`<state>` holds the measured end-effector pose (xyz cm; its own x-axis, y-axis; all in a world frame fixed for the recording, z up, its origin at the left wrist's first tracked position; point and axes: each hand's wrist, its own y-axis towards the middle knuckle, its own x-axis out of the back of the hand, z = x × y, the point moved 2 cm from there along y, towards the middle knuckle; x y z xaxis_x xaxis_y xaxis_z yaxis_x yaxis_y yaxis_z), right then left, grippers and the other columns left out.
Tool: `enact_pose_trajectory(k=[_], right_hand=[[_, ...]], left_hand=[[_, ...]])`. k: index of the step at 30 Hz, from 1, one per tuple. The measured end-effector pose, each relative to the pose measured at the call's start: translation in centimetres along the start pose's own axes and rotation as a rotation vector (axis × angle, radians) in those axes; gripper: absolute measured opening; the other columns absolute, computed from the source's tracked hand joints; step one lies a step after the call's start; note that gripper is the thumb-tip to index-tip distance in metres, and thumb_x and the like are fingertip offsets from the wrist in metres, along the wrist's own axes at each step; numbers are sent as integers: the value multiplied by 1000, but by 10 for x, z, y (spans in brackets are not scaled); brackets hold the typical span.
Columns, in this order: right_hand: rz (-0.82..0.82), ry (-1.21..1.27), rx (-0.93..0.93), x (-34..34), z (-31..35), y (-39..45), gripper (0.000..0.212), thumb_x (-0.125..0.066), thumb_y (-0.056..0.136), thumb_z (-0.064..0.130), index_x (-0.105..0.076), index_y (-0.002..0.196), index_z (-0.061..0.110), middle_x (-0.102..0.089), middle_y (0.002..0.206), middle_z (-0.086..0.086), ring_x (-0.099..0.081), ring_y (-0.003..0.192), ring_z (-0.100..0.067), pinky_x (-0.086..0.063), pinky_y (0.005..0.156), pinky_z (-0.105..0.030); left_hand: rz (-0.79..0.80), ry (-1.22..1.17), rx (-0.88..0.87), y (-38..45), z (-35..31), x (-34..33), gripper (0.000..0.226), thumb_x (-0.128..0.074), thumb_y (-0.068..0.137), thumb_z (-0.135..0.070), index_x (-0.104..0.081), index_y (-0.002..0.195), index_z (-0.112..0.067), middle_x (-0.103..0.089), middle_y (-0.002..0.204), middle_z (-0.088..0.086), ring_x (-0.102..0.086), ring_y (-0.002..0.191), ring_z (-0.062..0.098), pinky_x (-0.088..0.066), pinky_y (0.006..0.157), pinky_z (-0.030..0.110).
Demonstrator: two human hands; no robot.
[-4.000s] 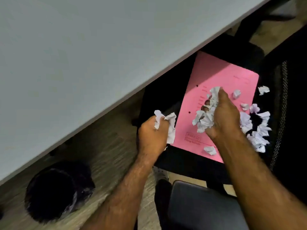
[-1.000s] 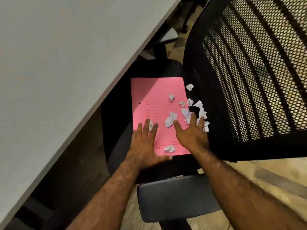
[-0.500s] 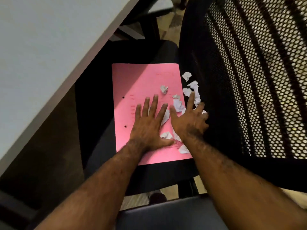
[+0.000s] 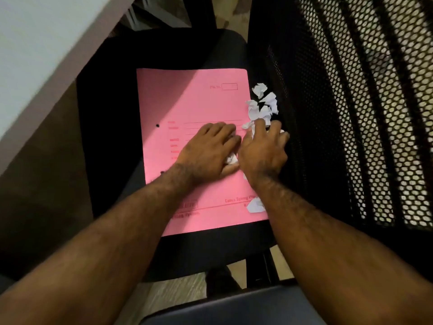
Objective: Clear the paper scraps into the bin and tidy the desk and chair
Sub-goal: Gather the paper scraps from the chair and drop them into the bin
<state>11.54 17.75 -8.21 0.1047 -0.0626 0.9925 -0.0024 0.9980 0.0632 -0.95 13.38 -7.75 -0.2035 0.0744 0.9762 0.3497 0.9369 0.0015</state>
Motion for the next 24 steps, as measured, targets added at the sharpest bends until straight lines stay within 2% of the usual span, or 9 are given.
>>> enact_pose_trajectory(k=[3,5,7,10,13,17,19,21,24], right_hand=[[-31,37,31,0,-4,-4,27,-62,84,32,-55,109,22,-54,109,-10,-54,93,-31,-33,49,-29],[-28,70,56,-1,-6,-10,28,-65,83,29,-56,108,20,-54,108,-10,-55,91,-31,-37,51,-30],[-14,115,71,-1,-5,-11,28,-67,82,22,-57,107,17,-56,106,-12,-57,90,-31,-40,55,-31],[-17,174,79,5,-3,-6,26,-65,82,13,-58,107,13,-57,105,-16,-60,88,-35,-47,62,-35],[-55,259,92,15,3,-5,22,-61,86,10,-59,108,9,-59,105,-18,-62,88,-35,-51,68,-38],[-114,462,-23,31,18,-2,19,-53,93,20,-60,106,7,-65,102,-17,-61,87,-30,-34,65,-18],[-66,604,-131,41,32,-4,22,-52,95,23,-61,109,10,-66,97,-5,-58,82,-20,-34,64,-12],[25,746,-202,49,49,-14,18,-52,95,25,-62,105,14,-61,90,1,-56,81,-19,-41,69,-21],[222,989,-258,61,81,-50,14,-51,94,29,-56,82,24,-58,79,3,-56,72,-23,-44,62,-32]], left_hand=[[-109,-13,14,-14,-11,1,26,-44,95,-28,-60,97,-8,-62,105,16,-54,87,33,-42,70,42],[-101,-31,51,-23,-14,4,13,-54,88,-17,-59,84,-6,-61,90,16,-52,74,33,-41,52,39],[-71,-71,116,-31,-13,6,11,-60,83,-15,-57,82,-4,-60,83,16,-53,67,34,-35,43,33],[-134,-117,199,-41,-11,11,21,-53,89,-25,-56,81,-7,-60,71,12,-50,53,31,-26,45,30],[-244,-221,283,-51,-10,18,34,-49,97,-31,-56,72,-9,-54,57,6,-37,46,20,-29,47,28],[-542,-530,652,-71,-4,42,43,-54,96,-26,-42,56,-13,-42,47,2,-36,43,18,-27,47,27],[-666,-726,831,-84,0,53,49,-51,97,-29,-42,55,-5,-44,45,9,-37,41,21,-28,43,32],[-752,-871,919,-103,1,62,52,-49,98,-32,-51,60,4,-52,50,18,-46,44,29,-36,40,37],[-841,-990,997,-145,1,72,51,-50,98,-31,-54,61,4,-46,45,0,-40,39,8,-34,39,25]])
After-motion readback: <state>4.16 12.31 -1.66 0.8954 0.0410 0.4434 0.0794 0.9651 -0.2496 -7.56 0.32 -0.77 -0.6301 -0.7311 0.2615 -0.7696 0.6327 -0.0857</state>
